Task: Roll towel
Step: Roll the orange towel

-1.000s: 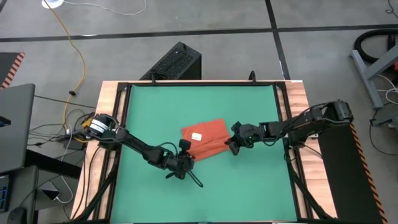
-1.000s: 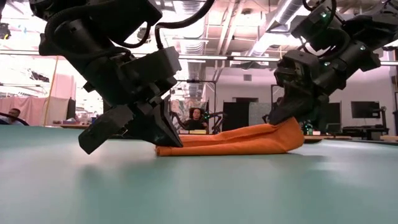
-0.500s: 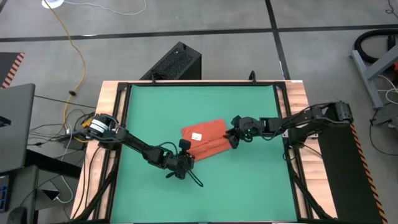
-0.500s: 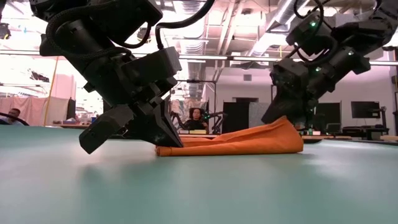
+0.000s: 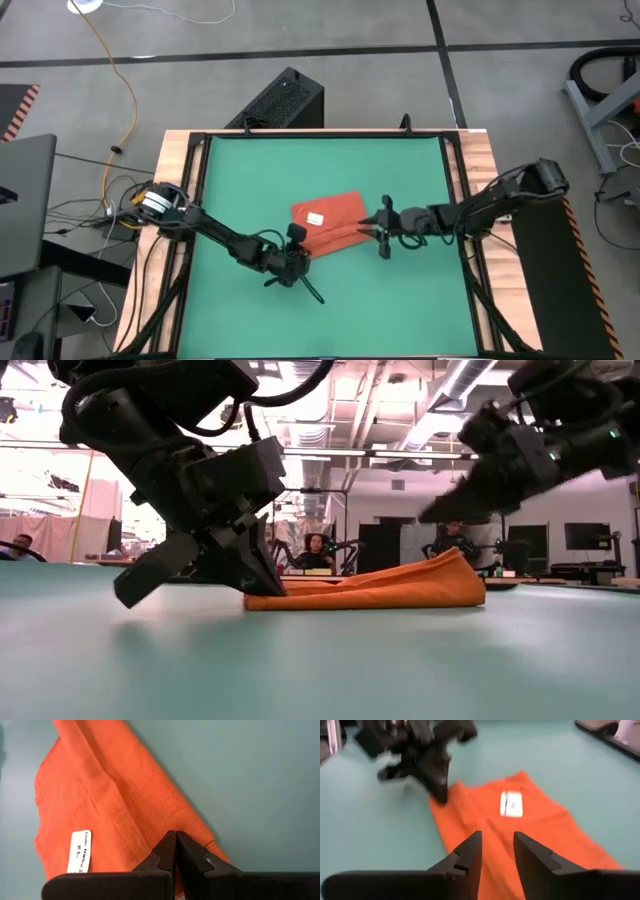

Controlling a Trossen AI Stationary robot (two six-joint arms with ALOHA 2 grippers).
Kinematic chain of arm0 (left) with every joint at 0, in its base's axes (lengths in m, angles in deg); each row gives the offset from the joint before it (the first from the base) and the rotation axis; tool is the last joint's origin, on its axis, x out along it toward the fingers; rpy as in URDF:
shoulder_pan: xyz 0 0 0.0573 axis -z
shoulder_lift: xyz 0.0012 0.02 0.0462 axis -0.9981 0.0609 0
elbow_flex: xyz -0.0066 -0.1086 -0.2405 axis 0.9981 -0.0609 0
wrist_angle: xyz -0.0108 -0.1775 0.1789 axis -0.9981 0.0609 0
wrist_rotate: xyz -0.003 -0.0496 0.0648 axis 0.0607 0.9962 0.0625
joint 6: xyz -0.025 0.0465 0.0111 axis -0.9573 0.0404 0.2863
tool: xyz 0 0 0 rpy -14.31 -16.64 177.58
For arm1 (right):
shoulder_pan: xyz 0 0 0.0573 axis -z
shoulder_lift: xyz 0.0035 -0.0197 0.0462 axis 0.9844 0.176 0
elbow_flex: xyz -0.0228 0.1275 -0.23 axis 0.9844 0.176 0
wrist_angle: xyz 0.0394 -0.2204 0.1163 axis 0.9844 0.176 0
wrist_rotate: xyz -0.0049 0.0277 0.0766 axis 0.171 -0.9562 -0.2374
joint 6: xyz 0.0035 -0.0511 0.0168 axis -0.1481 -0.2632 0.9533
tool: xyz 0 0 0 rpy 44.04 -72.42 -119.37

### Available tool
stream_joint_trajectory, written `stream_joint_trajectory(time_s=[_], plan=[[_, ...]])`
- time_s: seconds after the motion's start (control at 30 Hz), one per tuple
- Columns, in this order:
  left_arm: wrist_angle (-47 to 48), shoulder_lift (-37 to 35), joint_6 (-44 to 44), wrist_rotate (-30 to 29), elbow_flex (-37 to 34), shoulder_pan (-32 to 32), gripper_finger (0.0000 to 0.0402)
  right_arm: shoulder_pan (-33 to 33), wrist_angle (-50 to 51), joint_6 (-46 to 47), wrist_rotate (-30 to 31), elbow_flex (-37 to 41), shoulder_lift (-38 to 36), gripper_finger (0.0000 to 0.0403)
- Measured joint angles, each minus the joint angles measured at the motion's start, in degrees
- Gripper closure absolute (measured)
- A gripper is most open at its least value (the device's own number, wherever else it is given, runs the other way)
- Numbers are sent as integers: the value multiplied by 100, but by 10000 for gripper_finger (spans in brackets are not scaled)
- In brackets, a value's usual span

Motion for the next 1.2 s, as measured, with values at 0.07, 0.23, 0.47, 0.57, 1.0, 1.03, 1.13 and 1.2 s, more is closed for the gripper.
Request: stream_joint_trajectory(time_s=[0.07,0.23,0.47,0.57,1.0,1.03,1.13,1.2], plan=[[96,-22,151,-15,-11,-7,401,-71,-259,56,9,156,226,289],[282,-181,216,-46,-26,-45,401,-4,-967,74,9,351,845,315],[305,-429,204,-44,-36,-46,401,217,-1431,396,12,351,1960,322],[312,-670,204,-143,-43,4,402,228,-1889,579,13,349,2380,322],[-3461,-1419,-472,-872,-2006,39,402,16,-2612,1277,208,336,2966,322],[-3663,-1419,-608,-911,-2142,42,401,7,-2615,1323,249,338,2959,322],[-3864,-1417,-892,-971,-2370,74,402,-17,-2675,1393,295,332,2961,322],[-3898,-1417,-988,-968,-2428,101,401,-17,-2674,1421,316,298,2963,322]])
